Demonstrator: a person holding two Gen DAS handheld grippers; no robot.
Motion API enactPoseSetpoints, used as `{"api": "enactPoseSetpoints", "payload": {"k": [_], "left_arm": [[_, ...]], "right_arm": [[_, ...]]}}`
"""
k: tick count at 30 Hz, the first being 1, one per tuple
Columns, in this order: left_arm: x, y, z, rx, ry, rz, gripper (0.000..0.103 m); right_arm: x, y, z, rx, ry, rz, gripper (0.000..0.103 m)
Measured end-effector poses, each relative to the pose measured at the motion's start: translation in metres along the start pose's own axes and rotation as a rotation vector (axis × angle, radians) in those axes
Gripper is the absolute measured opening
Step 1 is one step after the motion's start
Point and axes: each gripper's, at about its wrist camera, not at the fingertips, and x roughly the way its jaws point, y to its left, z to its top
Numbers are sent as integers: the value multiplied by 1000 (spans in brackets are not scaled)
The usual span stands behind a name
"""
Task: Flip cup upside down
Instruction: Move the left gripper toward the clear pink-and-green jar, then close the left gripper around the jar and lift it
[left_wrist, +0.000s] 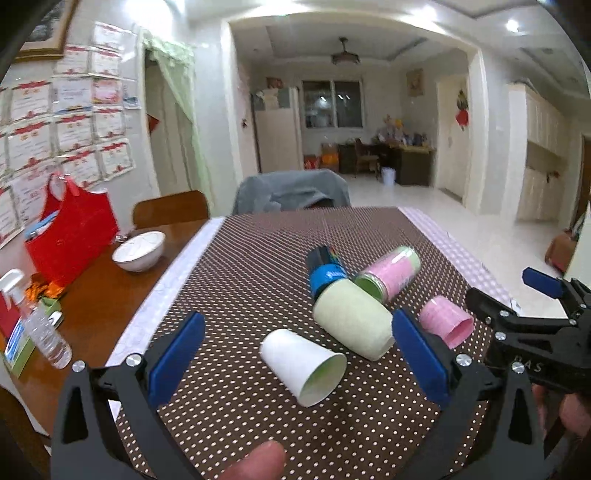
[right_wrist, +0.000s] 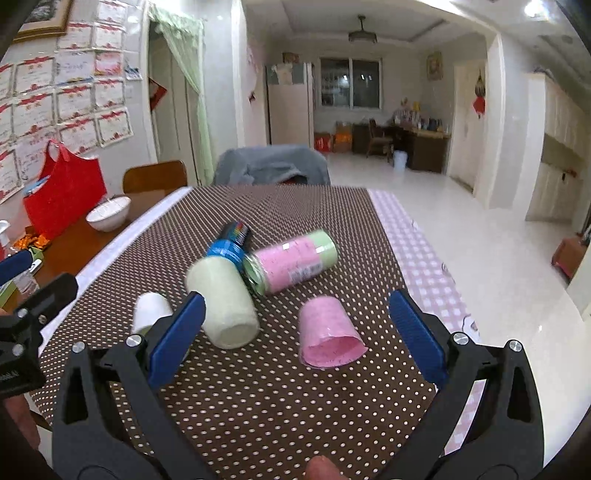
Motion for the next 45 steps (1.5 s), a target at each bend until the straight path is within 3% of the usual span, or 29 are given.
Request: {"api": "enactPoseSetpoints", "payload": {"k": [15,31,39,41,43,45], "left_arm": [[121,-55,42,224,218,-155,99],[262,-122,64,491,531,-334,99],[292,-145,66,570,581,-360,99],[296,-148,63,588,601,-376,95],[300,-150,58,602,635,-384,75],[305,-152,55,613,651,-386,73]], "right_arm": [[87,-66,10,123,161,-40,98],[148,-103,12,214,270,-60,98],[157,-110,10,238,282,-59,98],[159,-110,10,240,287,-57,98],[160,-110,9,240,288,-57,98],[160,-110,9,241,290,-57,98]]}}
